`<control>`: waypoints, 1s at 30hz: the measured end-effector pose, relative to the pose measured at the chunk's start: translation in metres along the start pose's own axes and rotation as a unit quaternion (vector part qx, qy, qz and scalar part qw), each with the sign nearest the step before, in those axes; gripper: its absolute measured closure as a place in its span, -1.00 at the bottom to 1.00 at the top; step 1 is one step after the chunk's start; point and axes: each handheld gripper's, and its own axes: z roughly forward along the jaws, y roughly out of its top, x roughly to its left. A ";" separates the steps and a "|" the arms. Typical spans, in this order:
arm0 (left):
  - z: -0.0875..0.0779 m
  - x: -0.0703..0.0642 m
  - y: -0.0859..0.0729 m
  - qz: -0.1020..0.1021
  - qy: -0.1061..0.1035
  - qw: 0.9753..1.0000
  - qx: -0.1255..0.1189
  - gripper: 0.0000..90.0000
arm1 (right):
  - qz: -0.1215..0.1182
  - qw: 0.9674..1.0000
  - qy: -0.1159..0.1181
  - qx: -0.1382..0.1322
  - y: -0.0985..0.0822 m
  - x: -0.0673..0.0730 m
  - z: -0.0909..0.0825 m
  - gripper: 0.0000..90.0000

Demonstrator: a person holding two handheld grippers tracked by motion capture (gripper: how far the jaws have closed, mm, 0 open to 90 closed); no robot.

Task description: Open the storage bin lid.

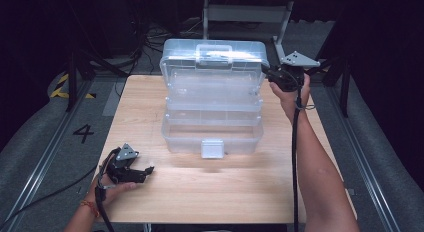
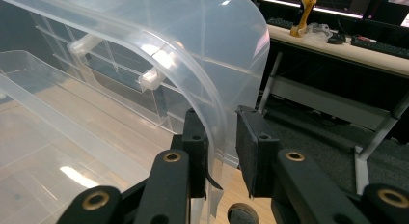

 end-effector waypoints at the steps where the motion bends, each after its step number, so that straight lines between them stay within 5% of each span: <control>1: 0.000 0.000 0.000 0.000 0.000 1.000 0.000 -0.63 | 0.002 1.000 0.000 0.000 0.001 0.000 0.001 0.67; 30: 0.000 0.000 0.000 0.000 -0.002 1.000 0.000 -0.64 | 0.015 1.000 -0.006 0.002 0.005 -0.008 0.016 0.71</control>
